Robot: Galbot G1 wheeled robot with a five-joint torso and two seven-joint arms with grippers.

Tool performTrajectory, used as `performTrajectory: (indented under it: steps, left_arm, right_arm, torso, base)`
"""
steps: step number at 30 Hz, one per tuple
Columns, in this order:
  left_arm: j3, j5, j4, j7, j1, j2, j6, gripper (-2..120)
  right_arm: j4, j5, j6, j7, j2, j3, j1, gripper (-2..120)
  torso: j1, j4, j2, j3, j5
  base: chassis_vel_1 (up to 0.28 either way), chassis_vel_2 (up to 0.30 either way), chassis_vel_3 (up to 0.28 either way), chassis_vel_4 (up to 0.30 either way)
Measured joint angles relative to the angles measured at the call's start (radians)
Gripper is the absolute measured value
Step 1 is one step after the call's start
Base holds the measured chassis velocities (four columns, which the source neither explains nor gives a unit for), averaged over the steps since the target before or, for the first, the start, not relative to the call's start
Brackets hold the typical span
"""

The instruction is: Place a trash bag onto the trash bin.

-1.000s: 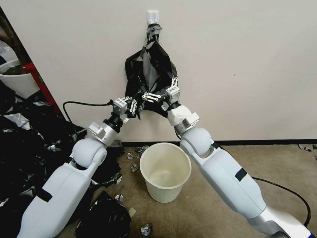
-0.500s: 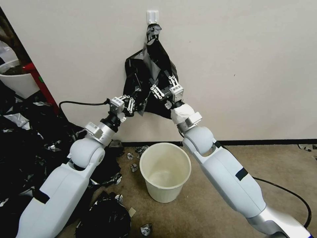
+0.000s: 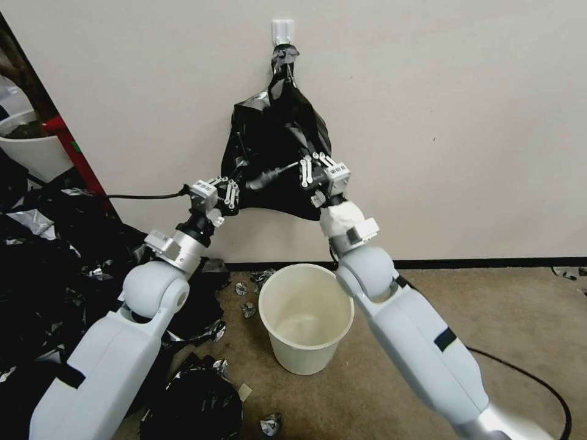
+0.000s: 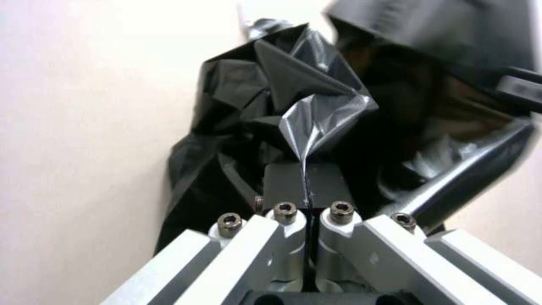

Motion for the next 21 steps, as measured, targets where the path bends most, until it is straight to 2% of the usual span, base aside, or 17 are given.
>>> performTrajectory:
  steps: [8,11,21]
  left_arm:
    - [-0.037,-0.02,-0.08,-0.078,0.123,-0.072,-0.004,0]
    - [-0.046,-0.024,-0.131,-0.122,0.199,-0.127,-0.033,0]
    - [-0.05,-0.046,-0.206,-0.147,0.335,-0.203,-0.075,0]
  right_arm:
    - [0.18,0.058,-0.052,0.062,0.007,0.029,-0.219,0]
    - [0.264,0.033,-0.052,0.066,0.034,0.041,-0.353,0]
    - [0.357,-0.014,-0.001,0.044,0.059,0.049,-0.527,0]
  torso:
    - [0.0,0.0,0.0,0.0,0.0001]
    - [0.0,0.0001,0.0,0.0,0.0]
    - [0.0,0.0002,0.0,0.0,0.0001]
  base:
    - [0.0,0.0,0.0,0.0]
    - [0.0,0.0,0.0,0.0]
    - [0.0,0.0,0.0,0.0]
